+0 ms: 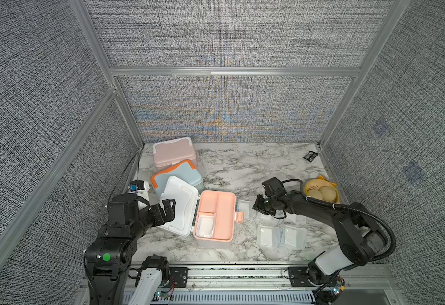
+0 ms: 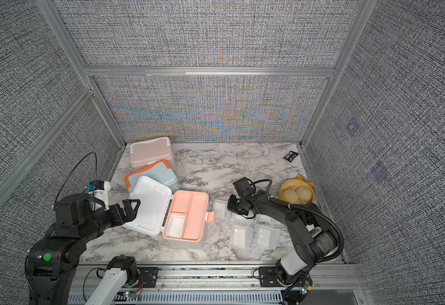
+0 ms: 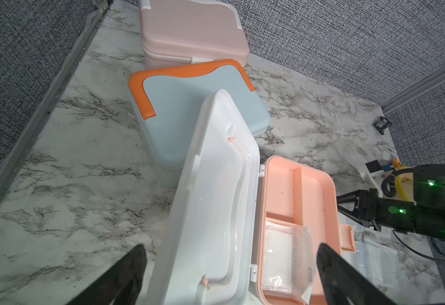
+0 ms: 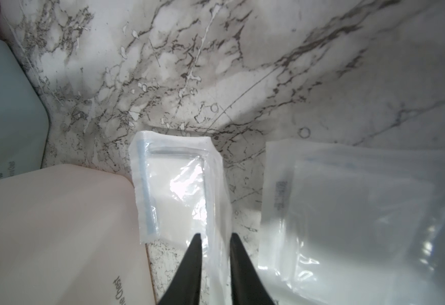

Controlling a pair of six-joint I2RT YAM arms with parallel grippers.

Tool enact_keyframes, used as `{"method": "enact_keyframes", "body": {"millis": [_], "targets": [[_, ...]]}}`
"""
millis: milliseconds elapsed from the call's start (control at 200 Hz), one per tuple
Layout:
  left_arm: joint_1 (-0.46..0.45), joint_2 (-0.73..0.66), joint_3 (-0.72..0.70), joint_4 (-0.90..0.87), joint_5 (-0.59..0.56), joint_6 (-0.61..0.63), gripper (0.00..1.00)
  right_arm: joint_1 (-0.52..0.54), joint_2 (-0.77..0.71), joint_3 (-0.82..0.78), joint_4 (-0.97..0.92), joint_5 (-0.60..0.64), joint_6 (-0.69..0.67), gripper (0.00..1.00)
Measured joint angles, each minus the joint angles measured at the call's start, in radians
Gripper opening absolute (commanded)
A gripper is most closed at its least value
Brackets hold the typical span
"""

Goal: Open first aid kits and take out gauze
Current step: Place the gauze at the center of the board, then pick up the gauze from the first aid kit.

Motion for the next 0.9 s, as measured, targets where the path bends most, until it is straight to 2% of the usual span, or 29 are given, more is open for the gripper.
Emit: {"method": "enact_keyframes", "body": {"millis": [55,295,415,650,896], "targets": [[0.0,0.001,0.003,0.0,0.016,-0.002,1.0,0.0,-0.014,0.001,-0.003,-0.01,-0.006,0.33],[0.0,-0.014,0.076,-0.005,0.104,-0.022,0.99,0.0,-0.175,0.001,-0.05,-0.023,-0.026,0.7],[0.0,-0.027,0.121,-0.004,0.137,-0.031,0.99,0.0,-0.282,0.004,-0.09,-0.018,-0.04,0.79],[0.0,-0.076,0.155,0.006,0.181,-0.041,0.99,0.062,-0.419,0.069,-0.172,-0.003,-0.062,0.82],[0.0,-0.134,0.116,0.034,0.186,-0.049,0.99,0.221,-0.397,0.174,-0.217,0.049,-0.074,0.81]]}}
